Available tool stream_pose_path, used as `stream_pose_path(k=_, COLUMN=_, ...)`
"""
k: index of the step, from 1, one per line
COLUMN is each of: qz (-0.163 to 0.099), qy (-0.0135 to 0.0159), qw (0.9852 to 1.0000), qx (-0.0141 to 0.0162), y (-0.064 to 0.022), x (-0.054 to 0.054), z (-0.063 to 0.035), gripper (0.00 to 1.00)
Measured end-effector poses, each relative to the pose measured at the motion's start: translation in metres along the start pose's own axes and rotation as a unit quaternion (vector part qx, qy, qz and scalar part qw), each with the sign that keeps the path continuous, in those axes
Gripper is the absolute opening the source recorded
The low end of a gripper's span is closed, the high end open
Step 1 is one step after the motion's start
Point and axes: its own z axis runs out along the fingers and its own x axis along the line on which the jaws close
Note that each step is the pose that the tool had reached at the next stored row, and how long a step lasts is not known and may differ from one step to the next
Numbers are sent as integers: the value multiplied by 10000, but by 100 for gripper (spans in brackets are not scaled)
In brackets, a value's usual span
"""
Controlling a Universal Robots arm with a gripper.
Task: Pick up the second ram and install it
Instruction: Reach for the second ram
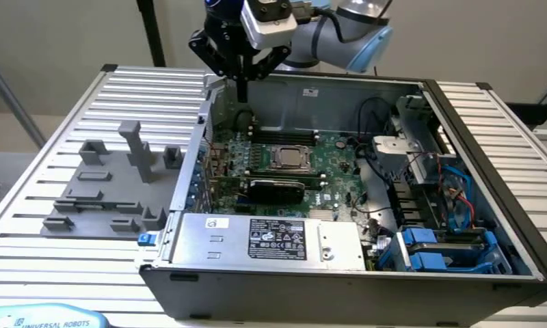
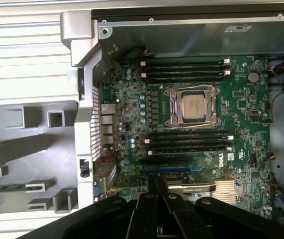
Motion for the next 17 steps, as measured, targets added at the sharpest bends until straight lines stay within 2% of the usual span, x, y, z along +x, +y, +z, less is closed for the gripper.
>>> stream_pose_path(k=17, qz=0, qy=0, qw=10000, qx=0, y=-96, x=765, z=-12, gripper=11)
